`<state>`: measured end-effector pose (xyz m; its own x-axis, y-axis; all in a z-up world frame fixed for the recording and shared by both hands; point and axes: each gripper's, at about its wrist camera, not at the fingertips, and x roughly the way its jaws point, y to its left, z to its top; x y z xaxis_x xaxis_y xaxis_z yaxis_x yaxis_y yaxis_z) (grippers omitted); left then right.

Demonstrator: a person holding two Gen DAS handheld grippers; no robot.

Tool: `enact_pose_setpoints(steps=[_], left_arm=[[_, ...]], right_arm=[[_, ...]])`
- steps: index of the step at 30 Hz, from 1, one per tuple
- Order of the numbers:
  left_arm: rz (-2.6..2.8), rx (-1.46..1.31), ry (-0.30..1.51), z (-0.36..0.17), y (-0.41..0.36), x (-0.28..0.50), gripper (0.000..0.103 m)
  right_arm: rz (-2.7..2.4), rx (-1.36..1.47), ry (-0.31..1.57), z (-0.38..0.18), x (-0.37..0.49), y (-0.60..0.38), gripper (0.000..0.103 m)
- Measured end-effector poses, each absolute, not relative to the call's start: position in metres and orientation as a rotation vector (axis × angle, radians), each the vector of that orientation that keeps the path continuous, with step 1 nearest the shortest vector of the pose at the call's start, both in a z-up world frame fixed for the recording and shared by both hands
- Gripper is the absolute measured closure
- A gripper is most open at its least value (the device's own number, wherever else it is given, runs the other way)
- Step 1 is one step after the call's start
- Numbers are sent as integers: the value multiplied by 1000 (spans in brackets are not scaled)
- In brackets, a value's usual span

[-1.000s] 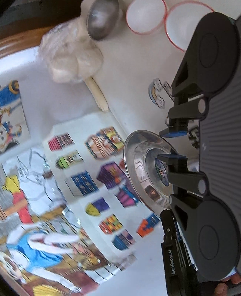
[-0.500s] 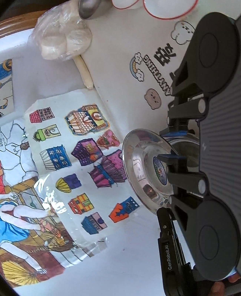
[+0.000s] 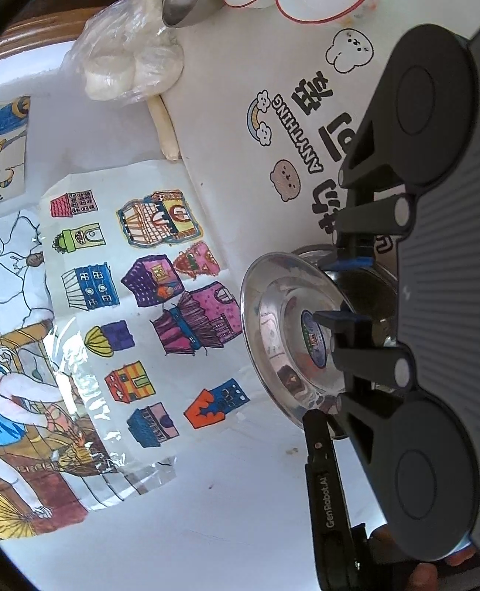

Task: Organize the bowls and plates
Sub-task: 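Carry the small steel plate with both grippers and lower it onto the large plate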

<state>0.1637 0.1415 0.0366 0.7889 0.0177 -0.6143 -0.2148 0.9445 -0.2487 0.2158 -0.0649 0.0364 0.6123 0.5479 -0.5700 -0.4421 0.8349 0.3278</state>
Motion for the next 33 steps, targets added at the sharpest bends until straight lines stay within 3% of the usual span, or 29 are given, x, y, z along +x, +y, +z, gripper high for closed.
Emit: enact_pose_setpoints(steps=[33], left_arm=[[155, -279, 696, 18, 141, 158, 80]], right_arm=[[612, 100, 734, 30, 208, -61, 71]])
